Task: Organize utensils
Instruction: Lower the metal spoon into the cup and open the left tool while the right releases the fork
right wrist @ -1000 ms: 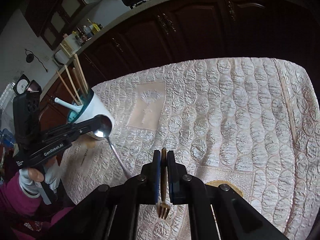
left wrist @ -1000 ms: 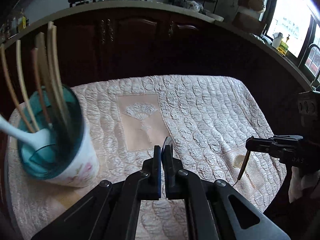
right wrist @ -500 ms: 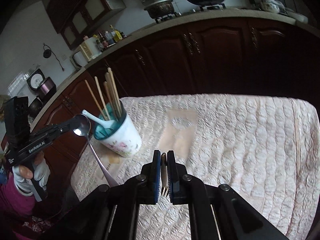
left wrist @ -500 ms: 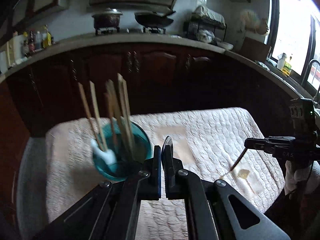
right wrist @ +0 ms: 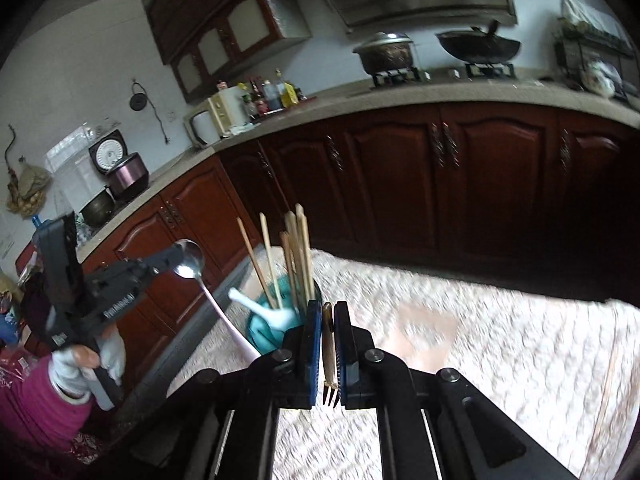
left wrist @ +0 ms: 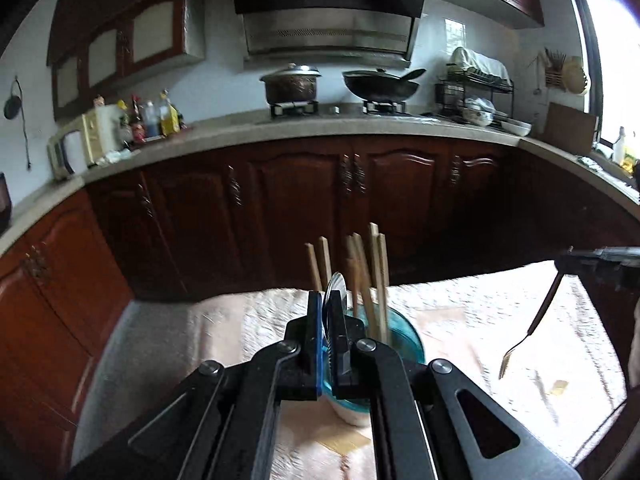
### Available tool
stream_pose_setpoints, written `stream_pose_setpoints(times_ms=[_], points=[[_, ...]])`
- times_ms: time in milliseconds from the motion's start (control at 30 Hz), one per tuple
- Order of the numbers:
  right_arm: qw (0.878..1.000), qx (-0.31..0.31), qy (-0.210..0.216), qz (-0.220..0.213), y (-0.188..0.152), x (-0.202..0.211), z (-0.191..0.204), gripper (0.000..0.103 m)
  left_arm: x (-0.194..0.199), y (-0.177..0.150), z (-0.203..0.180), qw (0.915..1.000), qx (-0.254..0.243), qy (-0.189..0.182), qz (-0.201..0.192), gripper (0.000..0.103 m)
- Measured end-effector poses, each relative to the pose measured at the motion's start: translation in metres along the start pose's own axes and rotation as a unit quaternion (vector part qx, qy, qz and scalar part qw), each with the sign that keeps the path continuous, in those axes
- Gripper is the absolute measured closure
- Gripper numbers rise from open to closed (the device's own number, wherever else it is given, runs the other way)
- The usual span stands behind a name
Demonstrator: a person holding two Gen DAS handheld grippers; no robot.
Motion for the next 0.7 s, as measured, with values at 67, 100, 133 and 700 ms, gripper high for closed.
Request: stream_pose_setpoints(times_ms=[67, 100, 133, 700], points=[[1.0, 0.007, 0.004, -0.001, 0.008, -0.007, 0.007, 0.095, -0.003, 0.0, -0.002, 0.9998, -0.014, 0.012, -0.007, 0.101], [1.0, 0.009, 0.006, -0.001, 0.012, -0.01, 0.011, 0.095, -0.004, 0.0, -0.002, 0.9996, -0.021, 0.018, -0.011, 0.101], [1.0, 0.013, 0.008, 0.0, 0.016, -0.015, 0.015, 0.095, -0.006, 0.0, -0.001, 0.9994, -0.025, 0.022, -0.014, 0.101], [0.998, 0.034, 0.018, 0.047, 0.02, -0.122, 0.04, 0.095, -0.034, -0.033, -0.017, 0.996, -0.077, 0.044, -0.002, 0.101]])
Point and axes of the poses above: each gripper's, at about its wrist camera, not at the fingertips, and x roughly against the way its jaws point, z to its left, y to its top, the point moved 4 cm from there along -x, roughly the way its jaws point, and after that the axes turned 8 degrees about -z, right-handed, at the moved point
